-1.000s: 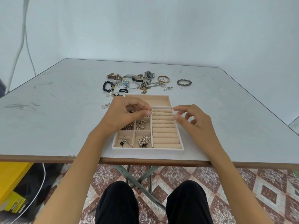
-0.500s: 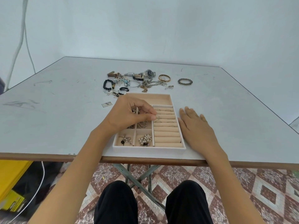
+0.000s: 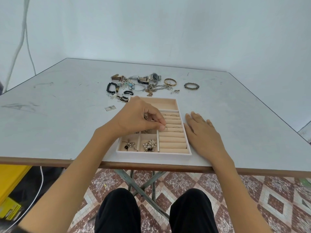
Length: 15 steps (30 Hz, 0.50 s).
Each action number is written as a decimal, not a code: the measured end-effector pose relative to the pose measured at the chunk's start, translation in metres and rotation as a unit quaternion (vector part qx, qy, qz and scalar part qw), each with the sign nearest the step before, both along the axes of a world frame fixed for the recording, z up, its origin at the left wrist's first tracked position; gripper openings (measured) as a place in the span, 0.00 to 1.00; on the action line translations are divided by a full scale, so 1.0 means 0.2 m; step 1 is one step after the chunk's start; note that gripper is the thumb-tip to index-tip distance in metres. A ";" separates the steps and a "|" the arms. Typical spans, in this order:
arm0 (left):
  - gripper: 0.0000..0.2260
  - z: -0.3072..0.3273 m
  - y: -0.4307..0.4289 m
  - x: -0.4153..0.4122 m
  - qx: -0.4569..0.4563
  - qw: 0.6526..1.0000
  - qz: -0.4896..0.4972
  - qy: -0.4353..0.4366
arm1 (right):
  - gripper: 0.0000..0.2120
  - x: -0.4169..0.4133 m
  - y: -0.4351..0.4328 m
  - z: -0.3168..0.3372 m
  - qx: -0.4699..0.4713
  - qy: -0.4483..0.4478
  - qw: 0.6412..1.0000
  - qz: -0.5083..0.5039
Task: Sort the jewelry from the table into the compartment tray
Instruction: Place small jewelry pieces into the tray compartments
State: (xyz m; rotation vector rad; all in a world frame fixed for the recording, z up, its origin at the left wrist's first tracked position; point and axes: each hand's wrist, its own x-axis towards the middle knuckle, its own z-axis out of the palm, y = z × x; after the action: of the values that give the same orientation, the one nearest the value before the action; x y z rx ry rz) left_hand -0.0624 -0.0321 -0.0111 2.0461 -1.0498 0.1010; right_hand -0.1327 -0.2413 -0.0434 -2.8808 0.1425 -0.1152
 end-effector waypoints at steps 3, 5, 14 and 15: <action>0.05 0.04 -0.01 -0.01 0.063 0.994 -0.006 -0.090 | 0.25 0.00 0.00 0.00 0.001 -0.001 1.000 0.000; 0.05 0.05 -0.02 0.00 0.093 0.988 -0.020 -0.121 | 0.25 -0.01 0.00 0.00 -0.002 0.000 1.000 0.001; 0.07 0.04 -0.01 0.01 0.123 0.985 -0.031 -0.117 | 0.25 -0.01 0.00 0.00 0.006 -0.005 1.000 0.003; 0.07 0.03 -0.01 0.02 0.112 0.988 -0.021 -0.102 | 0.25 -0.01 0.00 0.00 0.007 -0.006 1.000 0.003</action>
State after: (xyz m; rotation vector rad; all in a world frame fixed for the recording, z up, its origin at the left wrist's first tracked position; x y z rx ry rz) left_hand -0.0588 -0.0342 -0.0045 2.2500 -1.2781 0.1800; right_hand -0.1342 -0.2419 -0.0435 -2.8652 0.1324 -0.1289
